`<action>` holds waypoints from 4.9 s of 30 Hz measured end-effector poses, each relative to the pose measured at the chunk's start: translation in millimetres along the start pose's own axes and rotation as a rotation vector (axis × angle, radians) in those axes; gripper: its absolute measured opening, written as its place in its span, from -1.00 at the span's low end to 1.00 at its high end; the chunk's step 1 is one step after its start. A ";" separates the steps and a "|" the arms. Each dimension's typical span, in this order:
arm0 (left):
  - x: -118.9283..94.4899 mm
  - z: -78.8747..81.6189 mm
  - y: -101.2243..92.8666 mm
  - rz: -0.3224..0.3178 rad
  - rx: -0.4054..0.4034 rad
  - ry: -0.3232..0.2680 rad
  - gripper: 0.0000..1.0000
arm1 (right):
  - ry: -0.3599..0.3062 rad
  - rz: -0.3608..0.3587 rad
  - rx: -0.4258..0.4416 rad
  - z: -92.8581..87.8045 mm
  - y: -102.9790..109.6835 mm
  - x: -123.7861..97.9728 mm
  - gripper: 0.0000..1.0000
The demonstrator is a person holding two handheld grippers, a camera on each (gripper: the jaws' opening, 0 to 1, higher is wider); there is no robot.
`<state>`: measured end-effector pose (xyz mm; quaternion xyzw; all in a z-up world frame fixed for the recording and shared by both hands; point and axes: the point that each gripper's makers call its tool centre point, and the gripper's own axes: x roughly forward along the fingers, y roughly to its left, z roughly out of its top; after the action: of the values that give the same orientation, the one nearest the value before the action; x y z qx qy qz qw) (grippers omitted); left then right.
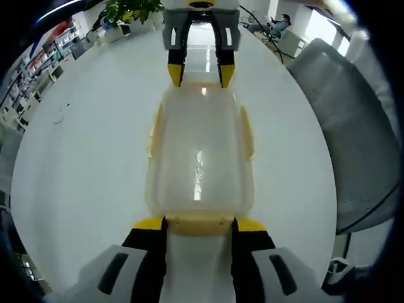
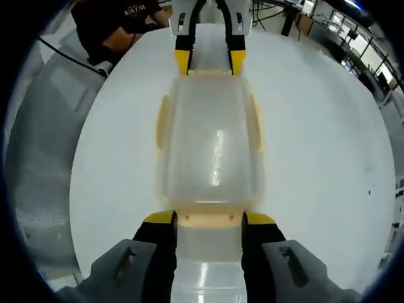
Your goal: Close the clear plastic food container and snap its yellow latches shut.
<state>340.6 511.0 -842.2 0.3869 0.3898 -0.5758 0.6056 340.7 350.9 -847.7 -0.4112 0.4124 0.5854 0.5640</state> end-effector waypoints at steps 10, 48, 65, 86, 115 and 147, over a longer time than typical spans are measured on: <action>0.3 0.7 0.6 -0.001 -0.004 -0.014 -0.36 | -0.025 -0.014 0.010 1.4 0.2 -0.5 -0.29; -60.1 79.3 -2.5 0.094 0.000 -0.014 -0.35 | -0.141 -0.061 -0.053 -15.0 5.6 -101.9 -0.30; -18.1 175.4 -10.2 0.069 0.049 -0.045 -0.35 | -0.132 -0.067 -0.004 -112.9 19.8 -138.4 -0.29; 25.0 236.4 -10.9 0.010 0.062 -0.030 -0.34 | -0.102 -0.049 0.037 -185.4 23.7 -147.4 -0.29; 38.9 234.9 -10.3 -0.012 0.065 0.075 -0.33 | -0.089 -0.032 0.022 -196.7 19.7 -131.8 -0.27; -0.6 241.9 6.5 -0.164 -1.154 -0.328 0.05 | -0.272 -0.021 0.917 -243.3 5.5 -160.1 -0.11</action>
<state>353.6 289.6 -745.6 -0.1293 0.5694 -0.3683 0.7235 343.3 69.0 -774.2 -0.0436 0.5464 0.3858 0.7421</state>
